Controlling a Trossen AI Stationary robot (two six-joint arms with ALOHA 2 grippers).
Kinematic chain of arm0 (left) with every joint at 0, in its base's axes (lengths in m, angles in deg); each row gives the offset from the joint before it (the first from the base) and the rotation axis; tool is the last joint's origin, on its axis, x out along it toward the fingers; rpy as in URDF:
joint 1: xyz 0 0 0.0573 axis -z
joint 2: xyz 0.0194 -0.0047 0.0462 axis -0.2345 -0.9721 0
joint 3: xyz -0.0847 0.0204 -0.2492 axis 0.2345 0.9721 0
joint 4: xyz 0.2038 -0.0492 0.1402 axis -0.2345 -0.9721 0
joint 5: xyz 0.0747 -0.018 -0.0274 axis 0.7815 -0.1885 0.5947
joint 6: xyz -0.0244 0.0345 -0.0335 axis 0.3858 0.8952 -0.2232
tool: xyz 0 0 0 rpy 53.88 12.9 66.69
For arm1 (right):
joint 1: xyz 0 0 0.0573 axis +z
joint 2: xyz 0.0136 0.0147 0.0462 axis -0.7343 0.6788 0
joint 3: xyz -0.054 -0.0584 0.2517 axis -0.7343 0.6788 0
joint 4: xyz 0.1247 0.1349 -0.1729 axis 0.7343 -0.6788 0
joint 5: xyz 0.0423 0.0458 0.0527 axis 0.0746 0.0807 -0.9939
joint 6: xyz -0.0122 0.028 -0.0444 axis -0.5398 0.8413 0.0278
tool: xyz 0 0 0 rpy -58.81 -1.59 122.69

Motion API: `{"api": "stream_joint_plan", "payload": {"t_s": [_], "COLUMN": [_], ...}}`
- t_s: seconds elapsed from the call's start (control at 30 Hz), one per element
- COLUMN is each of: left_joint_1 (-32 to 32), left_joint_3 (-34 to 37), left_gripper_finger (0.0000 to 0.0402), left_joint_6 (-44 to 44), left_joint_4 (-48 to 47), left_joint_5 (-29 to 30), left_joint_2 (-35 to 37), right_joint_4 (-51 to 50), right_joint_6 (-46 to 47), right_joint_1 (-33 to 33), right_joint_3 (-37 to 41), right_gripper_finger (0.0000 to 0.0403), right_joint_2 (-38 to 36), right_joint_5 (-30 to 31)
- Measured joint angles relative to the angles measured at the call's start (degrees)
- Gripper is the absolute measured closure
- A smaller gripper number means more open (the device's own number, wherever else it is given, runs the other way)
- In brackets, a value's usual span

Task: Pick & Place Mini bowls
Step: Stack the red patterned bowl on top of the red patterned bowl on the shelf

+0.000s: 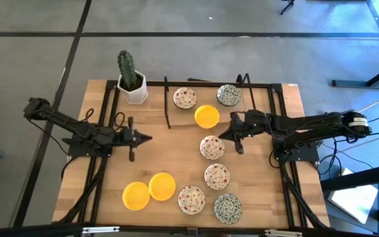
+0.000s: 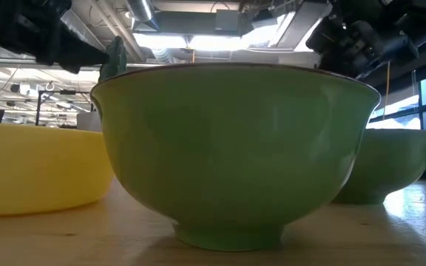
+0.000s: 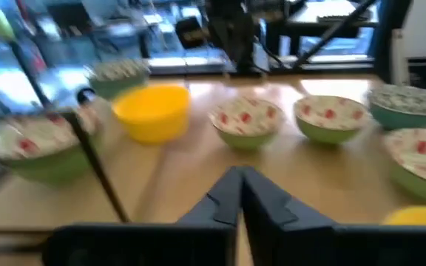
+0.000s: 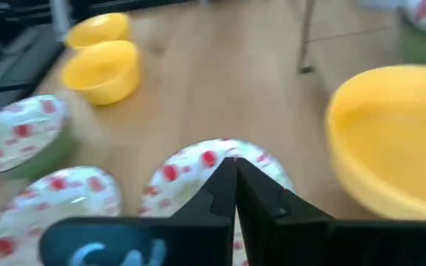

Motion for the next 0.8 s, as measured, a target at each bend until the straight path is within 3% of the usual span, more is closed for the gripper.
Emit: {"api": "stream_joint_plan", "payload": {"t_s": [0.1,0.27,0.43,0.57,0.8], "left_joint_1": [-0.56,-0.61,-0.61,-0.61,-0.50], "left_joint_3": [0.00,-0.01,-0.64,-2.69,-2.07], "left_gripper_finger": [0.0393,0.0397,0.0396,0.0397,0.0397], "left_joint_6": [3.27,3.35,7.21,11.89,8.38], "left_joint_4": [1.71,2.06,3.50,4.07,3.34], "left_joint_5": [2.95,1.90,0.86,1.01,-0.68], "left_joint_2": [0.00,0.00,0.03,0.07,0.02], "right_joint_4": [4.35,6.57,-13.66,-33.22,-51.86], "right_joint_6": [-0.44,1.11,4.23,12.97,29.95], "right_joint_1": [1.89,4.82,9.52,12.18,13.65], "right_joint_3": [0.00,-1.86,-11.28,-20.21,-28.78], "right_gripper_finger": [0.0392,0.0392,0.0392,0.0392,0.0392], "right_joint_2": [0.77,0.80,0.81,2.17,6.17], "right_joint_5": [6.37,11.68,20.87,28.99,29.25]}}
